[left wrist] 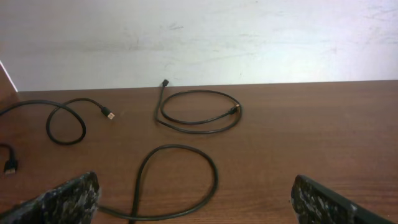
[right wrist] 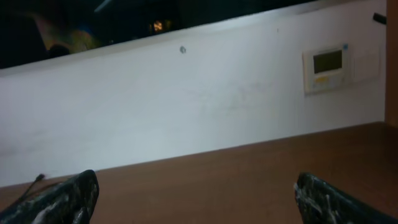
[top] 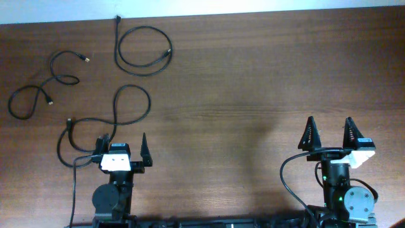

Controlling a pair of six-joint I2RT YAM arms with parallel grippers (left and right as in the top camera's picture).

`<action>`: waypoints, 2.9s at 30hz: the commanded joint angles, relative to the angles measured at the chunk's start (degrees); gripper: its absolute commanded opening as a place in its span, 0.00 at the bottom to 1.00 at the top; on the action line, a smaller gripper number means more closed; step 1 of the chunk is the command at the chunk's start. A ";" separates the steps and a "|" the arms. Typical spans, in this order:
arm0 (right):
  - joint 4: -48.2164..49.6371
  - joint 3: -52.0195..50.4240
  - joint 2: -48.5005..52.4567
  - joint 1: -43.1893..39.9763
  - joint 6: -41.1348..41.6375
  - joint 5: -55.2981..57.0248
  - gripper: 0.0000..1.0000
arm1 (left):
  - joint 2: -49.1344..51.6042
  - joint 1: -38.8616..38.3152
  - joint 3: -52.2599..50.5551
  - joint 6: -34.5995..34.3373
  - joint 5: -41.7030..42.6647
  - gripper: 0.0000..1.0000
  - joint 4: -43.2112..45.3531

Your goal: Untangle cables

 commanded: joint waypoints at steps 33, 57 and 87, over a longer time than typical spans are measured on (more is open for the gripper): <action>-7.65 -6.69 -0.55 -0.26 -9.88 -1.18 0.99 | -0.52 0.37 -0.13 0.90 0.61 0.99 -0.28; -7.72 -6.69 -0.55 4.31 -15.72 0.13 0.99 | -0.52 0.37 -0.13 0.90 0.61 0.99 -0.28; -7.30 -6.69 -0.55 4.31 -15.85 -0.55 0.99 | -0.52 0.37 -0.13 0.87 0.61 0.99 -0.28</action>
